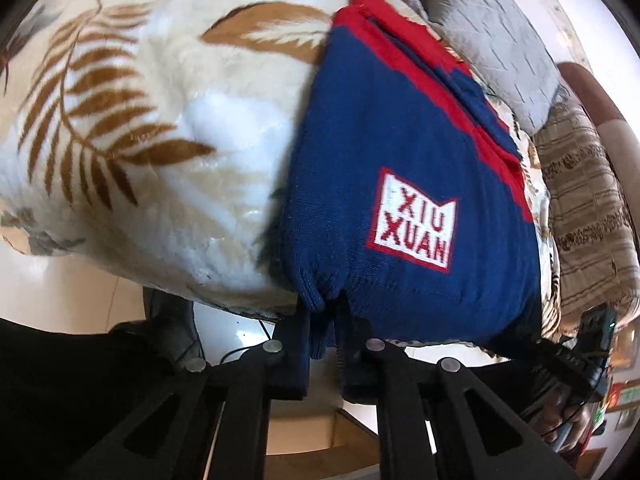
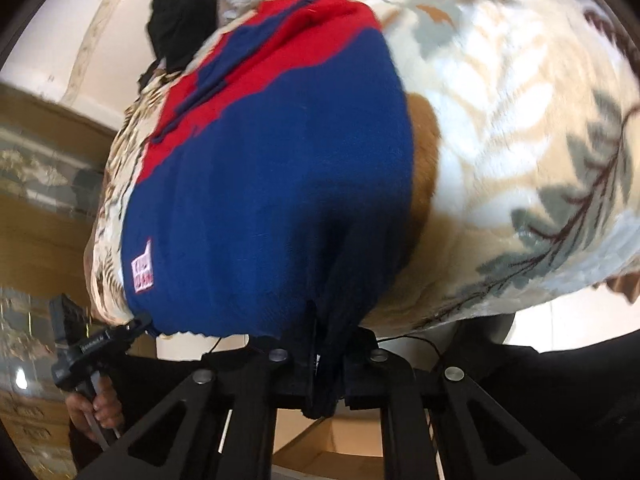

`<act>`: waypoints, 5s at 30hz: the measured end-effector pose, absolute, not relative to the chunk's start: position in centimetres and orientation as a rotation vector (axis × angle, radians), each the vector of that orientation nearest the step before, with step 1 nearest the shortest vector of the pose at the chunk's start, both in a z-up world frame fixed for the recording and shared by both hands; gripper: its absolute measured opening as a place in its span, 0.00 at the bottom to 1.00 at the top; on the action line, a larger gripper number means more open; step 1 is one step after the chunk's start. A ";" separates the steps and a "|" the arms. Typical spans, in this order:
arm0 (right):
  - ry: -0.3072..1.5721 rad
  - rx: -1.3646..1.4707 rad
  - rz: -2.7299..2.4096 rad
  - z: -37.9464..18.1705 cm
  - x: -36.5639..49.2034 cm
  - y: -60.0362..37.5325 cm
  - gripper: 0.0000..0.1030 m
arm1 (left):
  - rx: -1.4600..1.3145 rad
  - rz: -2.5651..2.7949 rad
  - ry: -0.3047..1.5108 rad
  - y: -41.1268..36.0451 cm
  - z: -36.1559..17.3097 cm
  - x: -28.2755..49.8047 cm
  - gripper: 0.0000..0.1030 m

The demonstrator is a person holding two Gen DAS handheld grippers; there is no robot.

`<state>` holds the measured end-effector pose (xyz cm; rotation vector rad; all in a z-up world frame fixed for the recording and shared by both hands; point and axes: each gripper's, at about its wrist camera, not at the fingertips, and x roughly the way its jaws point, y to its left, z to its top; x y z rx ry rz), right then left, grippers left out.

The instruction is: Fold small clothes

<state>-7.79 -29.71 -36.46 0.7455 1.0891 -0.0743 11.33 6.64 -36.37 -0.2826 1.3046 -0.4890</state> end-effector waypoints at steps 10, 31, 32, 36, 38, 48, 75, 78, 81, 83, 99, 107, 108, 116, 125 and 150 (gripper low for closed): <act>1.039 0.765 0.023 -35.3 -7.1 -29.2 0.14 | -0.233 -0.464 1.331 6.6 -37.6 12.0 0.33; 0.921 0.869 0.141 -31.7 -6.1 -31.0 0.09 | -0.318 -0.716 1.062 6.2 -26.3 14.7 0.09; 0.895 0.872 0.150 -30.6 -5.5 -31.3 0.08 | -0.323 -0.731 1.040 6.0 -25.1 15.6 0.09; 0.800 0.836 0.155 -26.9 -3.0 -33.0 0.08 | -0.322 -0.758 0.957 4.6 -20.9 20.1 0.09; 0.762 0.817 0.143 -25.2 -0.7 -34.3 0.08 | -0.305 -0.746 0.920 3.5 -19.6 23.1 0.08; 0.643 0.826 0.019 -23.7 16.0 -43.5 0.08 | -0.309 -0.639 0.911 -4.9 -20.8 42.5 0.05; 0.529 0.700 -0.115 -22.4 18.5 -43.7 0.74 | 0.275 -0.084 0.489 -12.1 -17.7 31.1 0.94; 0.519 0.599 -0.111 -21.5 15.7 -39.8 0.74 | 0.247 -0.077 0.444 -11.0 -15.9 28.4 0.94; 0.515 0.510 -0.115 -21.7 12.9 -36.7 0.74 | 0.196 -0.128 0.432 -10.0 -14.4 25.7 0.94; 0.510 0.500 -0.101 -21.7 11.5 -35.6 0.74 | 0.201 -0.129 0.410 -10.0 -13.7 24.2 0.94; 0.507 0.523 -0.074 -22.0 12.5 -34.3 0.74 | 0.201 -0.170 0.443 -10.3 -15.3 23.9 0.95; 0.635 0.660 -0.086 -25.9 16.4 -37.9 0.74 | 0.227 -0.169 0.817 -11.2 -25.5 31.5 0.95; 0.647 0.670 -0.098 -26.3 16.9 -38.5 0.74 | 0.240 -0.147 0.896 -11.3 -27.1 32.5 0.95; 0.768 0.617 -0.099 -29.8 24.3 -42.7 0.39 | 0.258 -0.082 1.018 -11.2 -31.1 34.6 0.95; 0.811 0.593 -0.281 -31.9 25.5 -45.8 0.32 | 0.298 -0.118 0.781 -12.7 -26.8 32.1 0.95; 0.412 0.442 -0.291 -19.9 5.6 -35.1 0.81 | 0.165 -0.203 0.481 -10.5 -16.7 20.2 0.95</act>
